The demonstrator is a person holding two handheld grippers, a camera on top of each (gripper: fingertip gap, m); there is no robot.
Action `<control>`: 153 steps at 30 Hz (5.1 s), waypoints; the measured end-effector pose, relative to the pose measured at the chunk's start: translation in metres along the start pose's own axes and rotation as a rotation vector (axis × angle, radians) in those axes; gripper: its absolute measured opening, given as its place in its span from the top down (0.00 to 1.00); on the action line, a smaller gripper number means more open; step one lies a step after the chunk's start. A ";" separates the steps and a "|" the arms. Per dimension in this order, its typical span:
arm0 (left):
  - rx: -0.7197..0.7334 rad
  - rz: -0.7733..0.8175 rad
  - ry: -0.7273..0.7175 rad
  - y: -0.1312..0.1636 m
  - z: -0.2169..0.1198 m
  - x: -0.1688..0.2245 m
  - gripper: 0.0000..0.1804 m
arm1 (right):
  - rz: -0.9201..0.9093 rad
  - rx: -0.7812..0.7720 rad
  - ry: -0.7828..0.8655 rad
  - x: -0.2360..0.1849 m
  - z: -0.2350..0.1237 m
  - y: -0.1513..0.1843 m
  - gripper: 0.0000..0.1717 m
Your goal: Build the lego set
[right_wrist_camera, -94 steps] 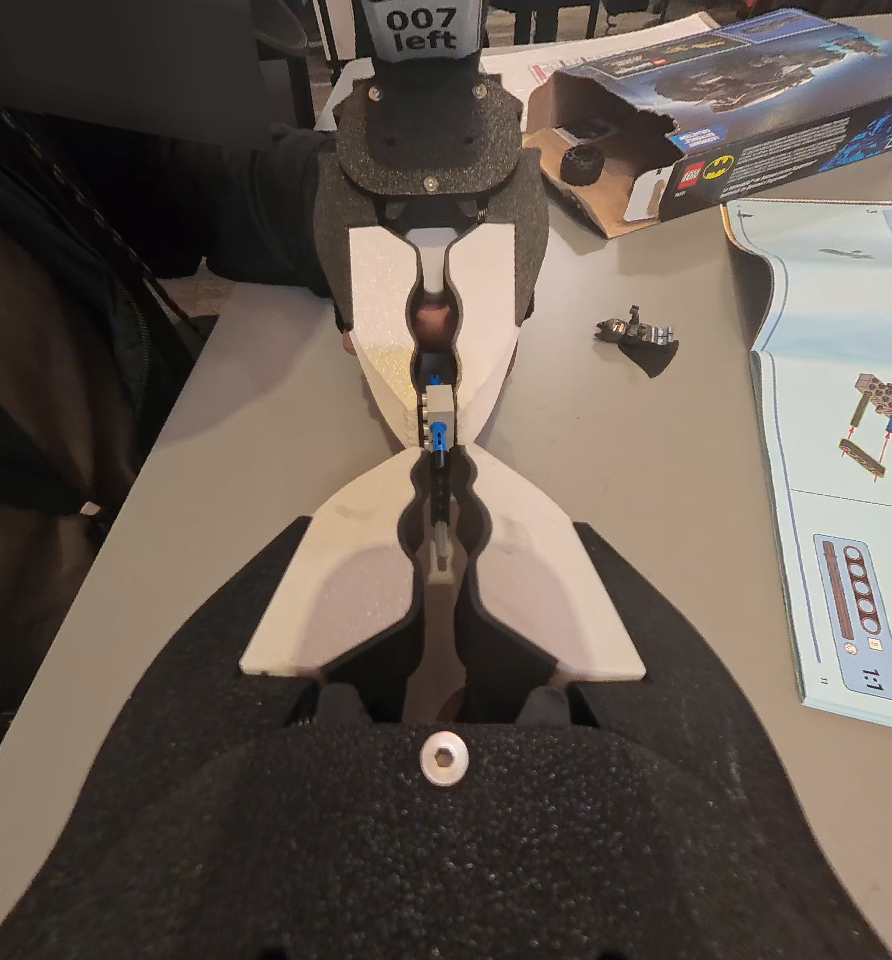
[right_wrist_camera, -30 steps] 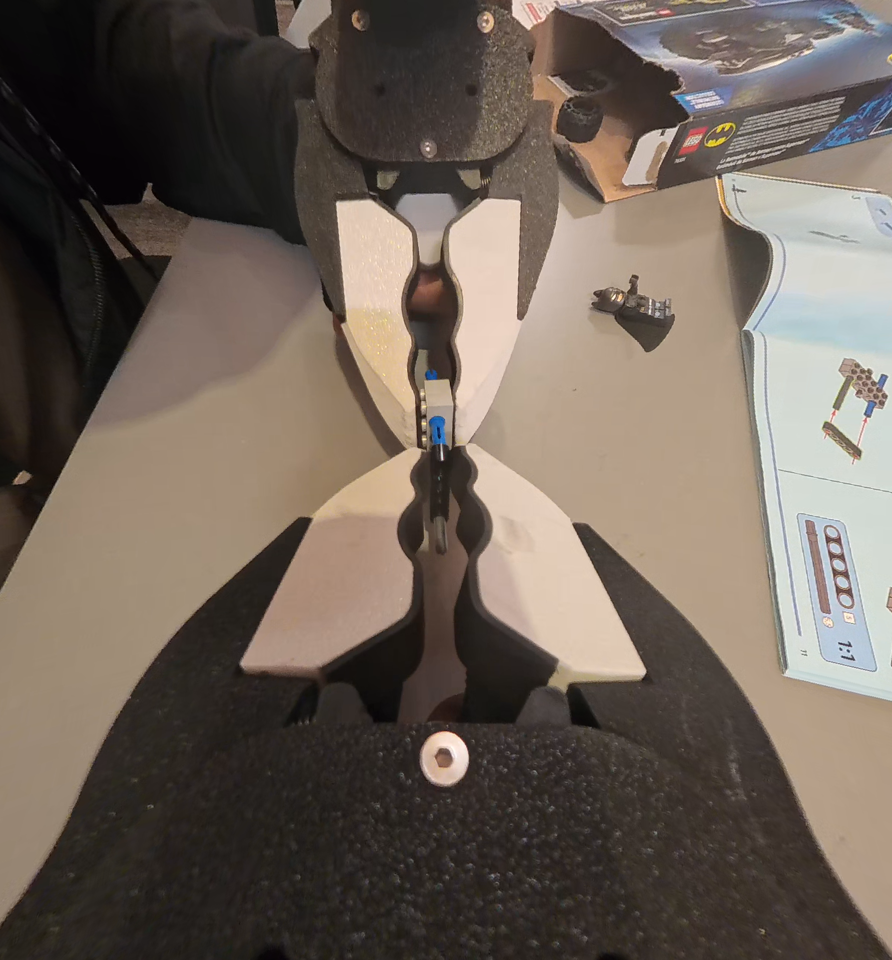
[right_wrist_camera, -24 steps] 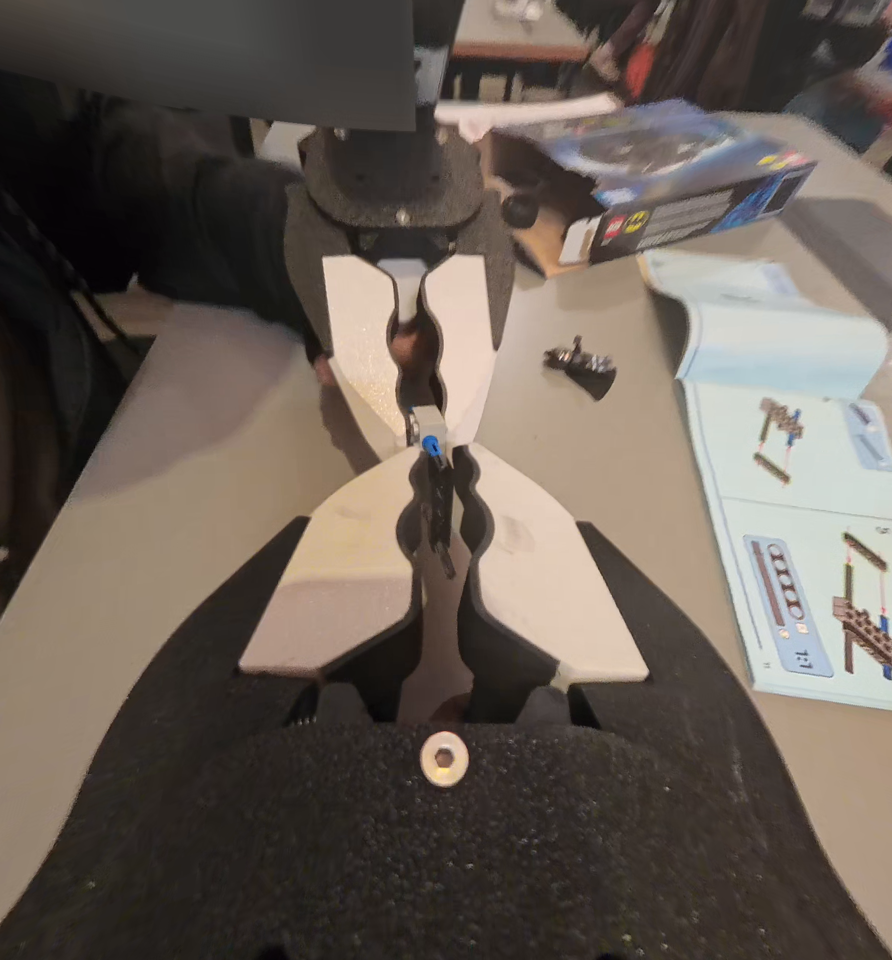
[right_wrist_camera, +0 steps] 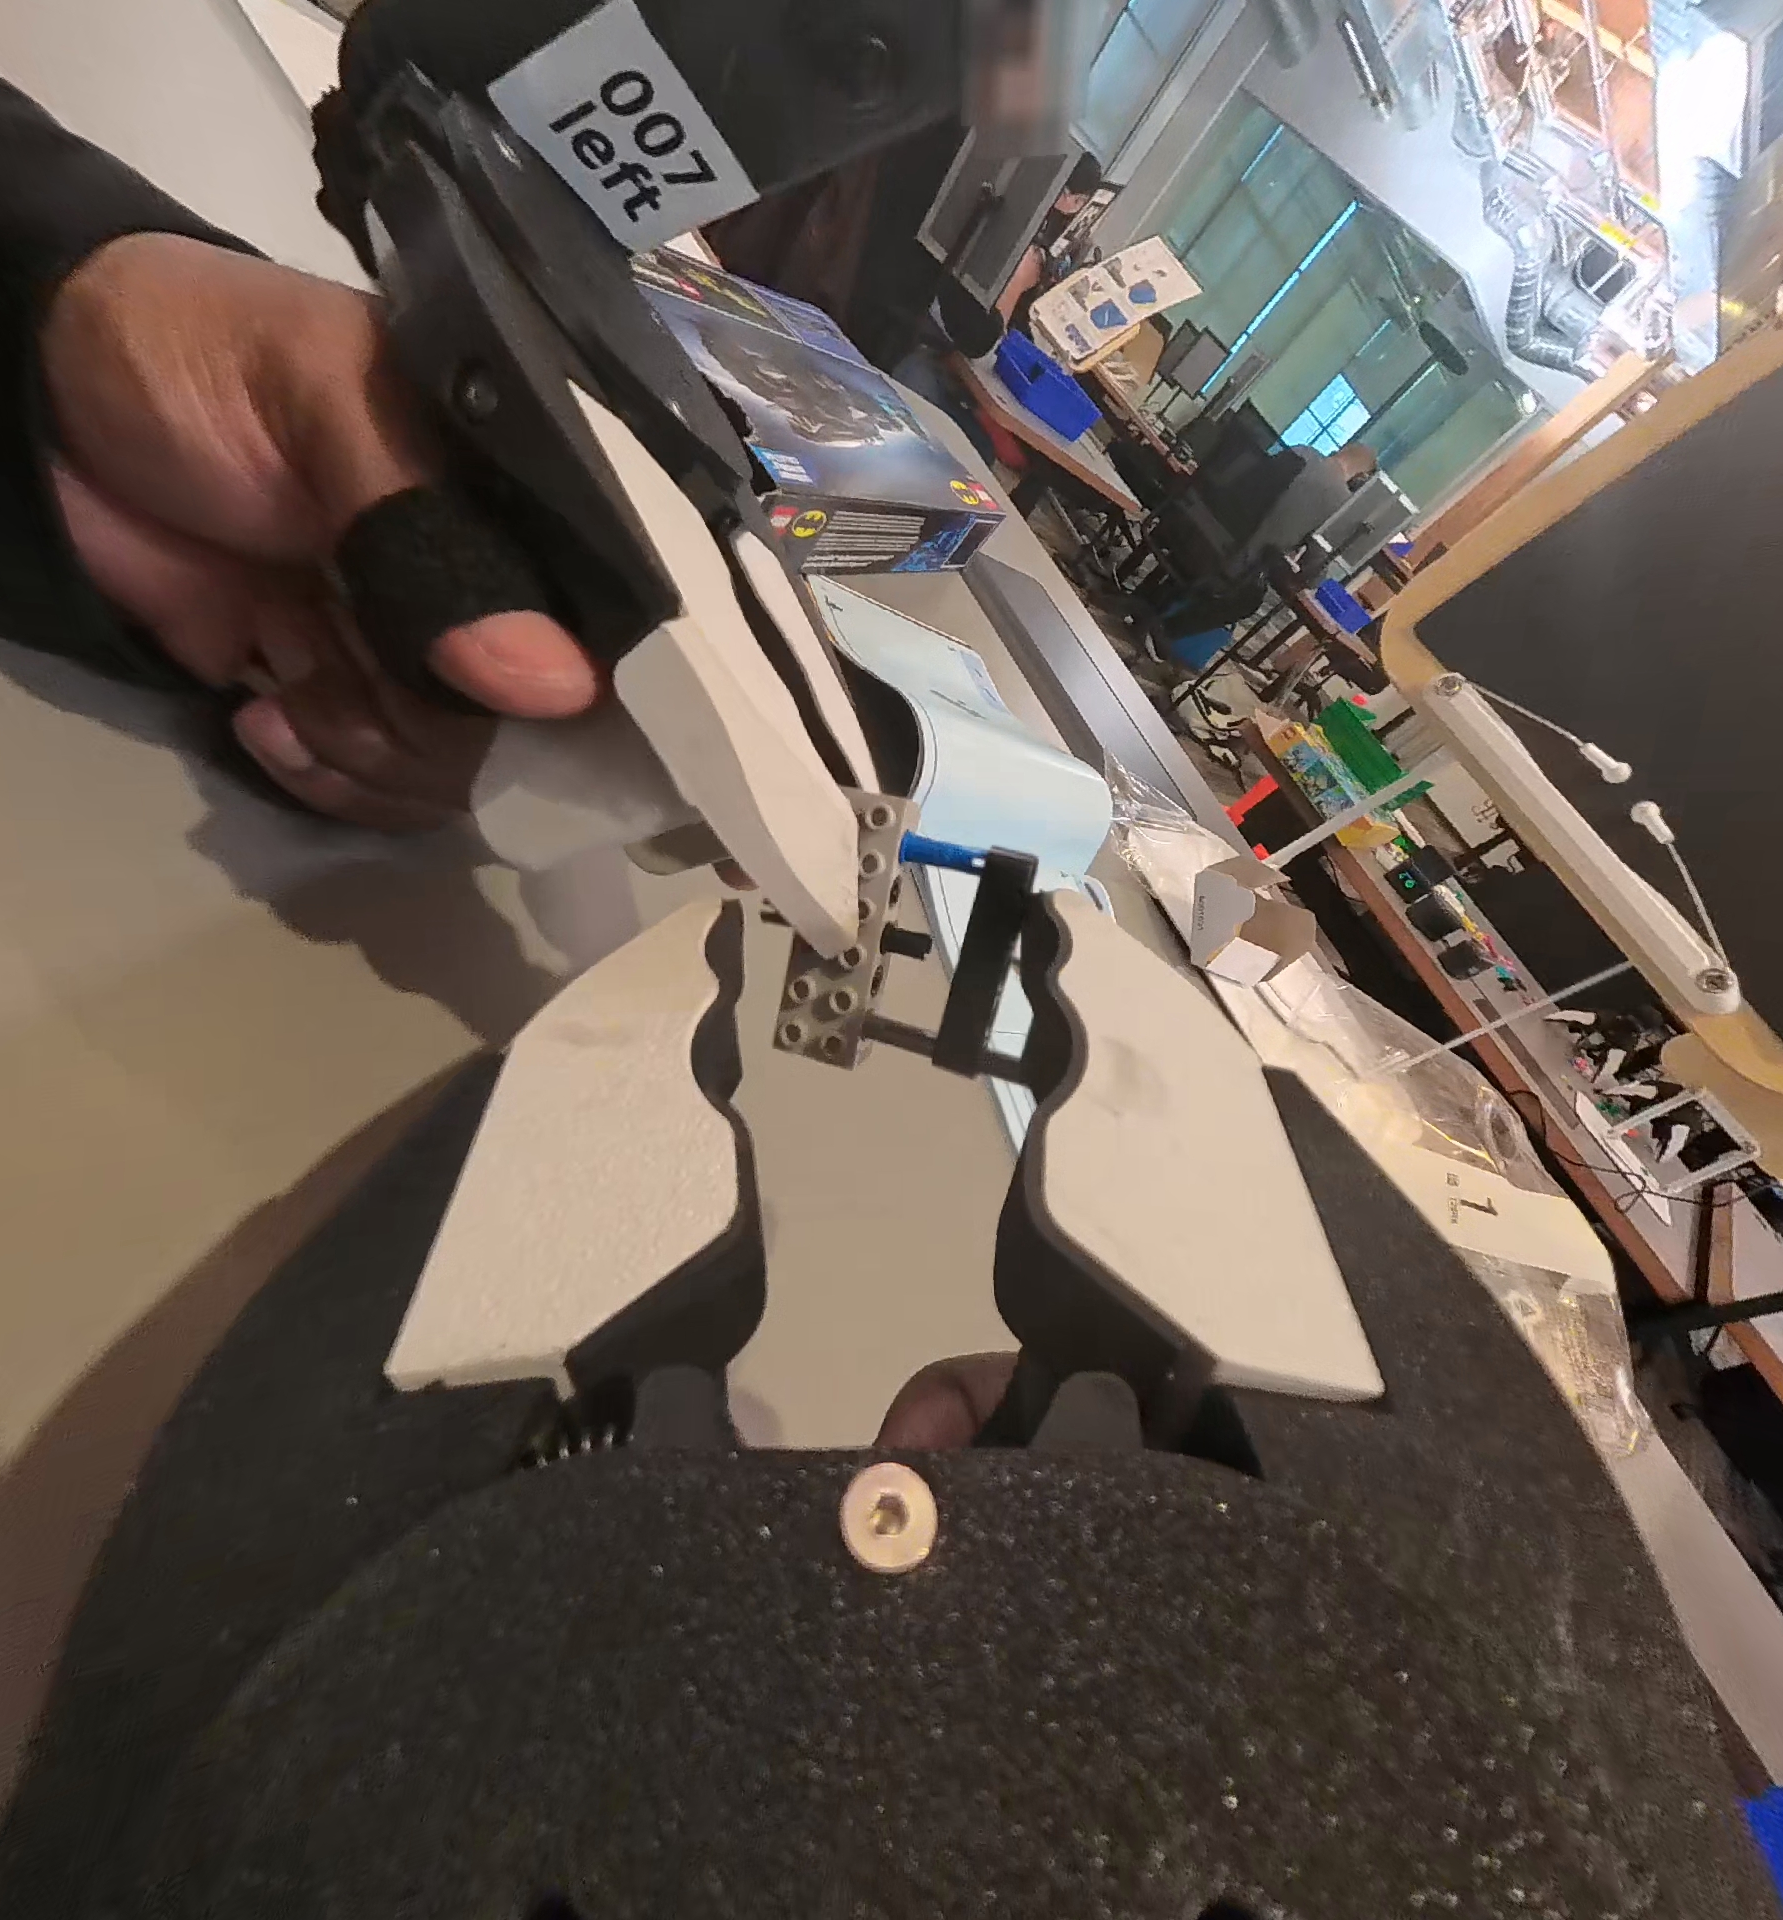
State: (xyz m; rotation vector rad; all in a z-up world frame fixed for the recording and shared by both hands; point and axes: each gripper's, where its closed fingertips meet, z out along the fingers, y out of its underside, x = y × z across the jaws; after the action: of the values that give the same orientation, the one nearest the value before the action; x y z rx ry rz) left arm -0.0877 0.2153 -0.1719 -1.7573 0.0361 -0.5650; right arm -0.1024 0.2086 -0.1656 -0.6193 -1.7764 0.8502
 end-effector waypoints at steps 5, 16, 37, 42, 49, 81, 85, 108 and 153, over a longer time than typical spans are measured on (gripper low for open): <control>-0.021 0.009 -0.003 0.003 0.002 0.002 0.93 | -0.060 -0.027 0.059 0.000 0.003 0.002 0.70; -0.067 -0.033 -0.026 0.010 0.002 -0.004 0.94 | -0.056 -0.067 0.068 -0.003 0.007 0.009 0.71; -0.129 -0.048 -0.047 0.019 0.003 -0.007 0.93 | 0.003 -0.055 0.067 -0.008 0.010 0.010 0.70; -0.132 -0.055 -0.047 0.019 0.003 -0.007 0.93 | -0.005 -0.051 0.080 -0.007 0.010 0.011 0.70; -0.142 -0.068 -0.053 0.021 0.004 -0.008 0.93 | -0.023 -0.058 0.078 -0.008 0.010 0.013 0.71; -0.209 -0.044 -0.088 0.030 0.006 -0.010 0.94 | -0.121 -0.080 0.048 -0.013 0.010 0.018 0.71; -0.219 -0.037 -0.096 0.031 0.006 -0.010 0.94 | -0.142 -0.086 0.054 -0.014 0.010 0.019 0.71; -0.157 -0.036 -0.081 0.022 0.003 -0.012 0.93 | -0.192 -0.054 0.175 -0.003 0.008 0.007 0.69; -0.217 0.038 -0.132 0.029 0.004 -0.012 0.93 | -0.197 -0.062 0.142 -0.011 0.010 0.012 0.72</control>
State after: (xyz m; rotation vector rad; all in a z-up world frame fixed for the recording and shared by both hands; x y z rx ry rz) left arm -0.0891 0.2151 -0.2040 -1.9977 0.0400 -0.4288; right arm -0.1075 0.2055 -0.1834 -0.5216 -1.7069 0.6038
